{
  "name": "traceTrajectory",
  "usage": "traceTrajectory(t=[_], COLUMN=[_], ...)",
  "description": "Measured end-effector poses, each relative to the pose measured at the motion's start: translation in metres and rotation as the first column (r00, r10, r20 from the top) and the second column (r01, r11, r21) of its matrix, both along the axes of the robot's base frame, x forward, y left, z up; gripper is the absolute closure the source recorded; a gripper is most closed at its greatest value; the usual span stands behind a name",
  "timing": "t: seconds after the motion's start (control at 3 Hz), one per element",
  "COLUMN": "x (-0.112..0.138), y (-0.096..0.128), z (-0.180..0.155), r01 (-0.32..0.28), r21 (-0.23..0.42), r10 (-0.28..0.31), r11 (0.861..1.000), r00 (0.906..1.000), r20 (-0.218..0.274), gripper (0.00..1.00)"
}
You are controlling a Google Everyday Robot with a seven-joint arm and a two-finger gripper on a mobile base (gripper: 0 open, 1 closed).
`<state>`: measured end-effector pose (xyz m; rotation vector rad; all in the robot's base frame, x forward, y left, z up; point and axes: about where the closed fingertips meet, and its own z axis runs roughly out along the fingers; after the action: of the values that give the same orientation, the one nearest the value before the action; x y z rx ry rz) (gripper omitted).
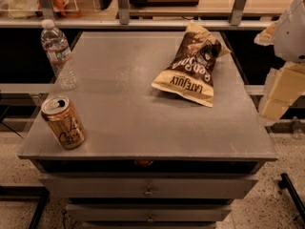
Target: Move brown chip bag near water bottle
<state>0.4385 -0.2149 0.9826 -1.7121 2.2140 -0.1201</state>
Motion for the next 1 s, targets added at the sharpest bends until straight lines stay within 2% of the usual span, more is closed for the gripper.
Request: traceTrajectory(t=[0.33,0.67,1.0], x=[0.0,0.0,0.022], y=[0.0,-0.001,0.009], z=[0.0,0.005,0.005], r01=[0.0,-0.025,-0.143], r21=[0.0,0.01,-0.016], r10=[0.0,0.025,0.144], r11=[1.0,1.0,0.99], r00=[1.0,0.9995,0.9863], r20=[0.0,0.02,0.081], gripper=[0.0,0.0,0.0])
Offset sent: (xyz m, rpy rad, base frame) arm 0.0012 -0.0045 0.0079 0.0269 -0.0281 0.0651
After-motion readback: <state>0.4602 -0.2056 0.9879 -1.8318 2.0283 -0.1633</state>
